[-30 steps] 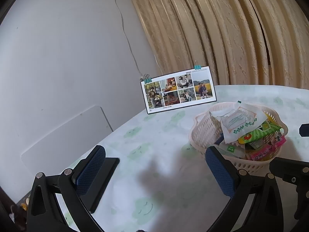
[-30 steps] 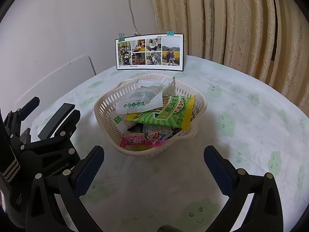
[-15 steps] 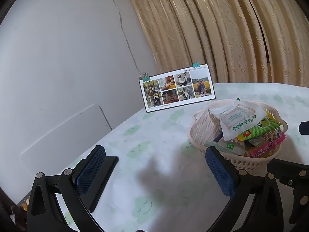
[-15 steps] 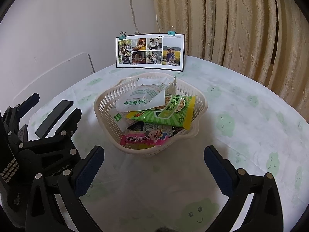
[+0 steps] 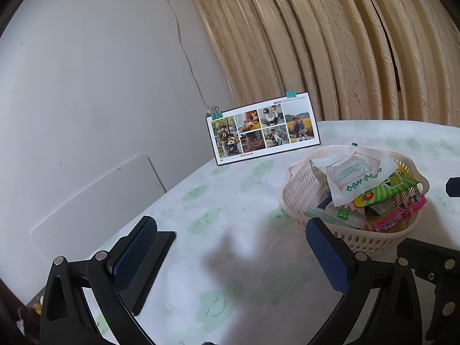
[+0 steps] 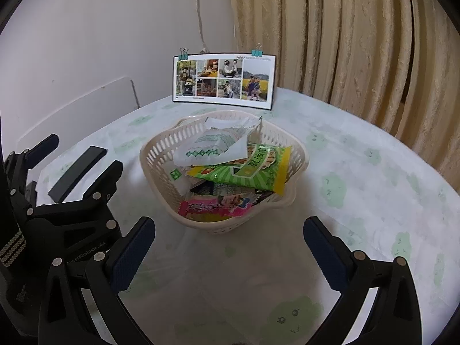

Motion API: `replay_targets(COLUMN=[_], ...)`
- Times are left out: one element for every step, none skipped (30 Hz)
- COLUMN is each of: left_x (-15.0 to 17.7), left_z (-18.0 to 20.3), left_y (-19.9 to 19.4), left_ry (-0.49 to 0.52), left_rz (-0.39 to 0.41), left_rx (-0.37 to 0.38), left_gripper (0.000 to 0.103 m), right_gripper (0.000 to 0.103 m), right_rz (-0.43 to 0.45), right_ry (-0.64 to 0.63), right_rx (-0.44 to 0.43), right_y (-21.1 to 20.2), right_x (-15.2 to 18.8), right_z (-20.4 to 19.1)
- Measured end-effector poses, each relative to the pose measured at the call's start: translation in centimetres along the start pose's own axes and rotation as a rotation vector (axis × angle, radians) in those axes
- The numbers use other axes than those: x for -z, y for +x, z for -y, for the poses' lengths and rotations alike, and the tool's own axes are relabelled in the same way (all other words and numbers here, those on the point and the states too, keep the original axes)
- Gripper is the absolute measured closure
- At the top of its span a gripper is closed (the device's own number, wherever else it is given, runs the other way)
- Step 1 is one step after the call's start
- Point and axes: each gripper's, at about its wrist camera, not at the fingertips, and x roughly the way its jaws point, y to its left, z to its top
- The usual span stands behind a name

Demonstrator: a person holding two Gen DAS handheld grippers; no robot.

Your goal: Organize snacks

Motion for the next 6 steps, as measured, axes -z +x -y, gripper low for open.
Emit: replay_targets(left_x=[0.04, 0.07, 0.06, 0.08, 0.08, 0.04], left_z=[0.01, 0.04, 0.11, 0.14, 0.16, 0.16], left_y=[0.05, 0.1, 0.08, 0.04, 0.05, 0.08], left_ry=[0.001, 0.003, 0.005, 0.006, 0.007, 0.008], left_rz=[-0.001, -0.001, -0.002, -0.002, -0.001, -0.001], left_rx=[0.001, 0.002, 0.003, 0.003, 0.004, 0.005], left_gripper=[0.0, 0.0, 0.0, 0.0, 0.0, 0.0], right_gripper=[0.0, 0.0, 0.0, 0.0, 0.0, 0.0], right_rz=[0.003, 0.007, 0.008, 0.007, 0.005, 0.002], right_ry=[-0.001, 0.001, 0.001, 0.002, 0.004, 0.006], right_rx=[0.003, 0.007, 0.01, 0.01, 0.008, 0.005], right_y=[-0.02, -0.04, -0.04, -0.03, 0.01, 0.01], right_x=[0.0, -0.01, -0.02, -0.05, -0.09, -0.09], right_z=[0.04, 0.11, 0.04, 0.11, 0.2, 0.23])
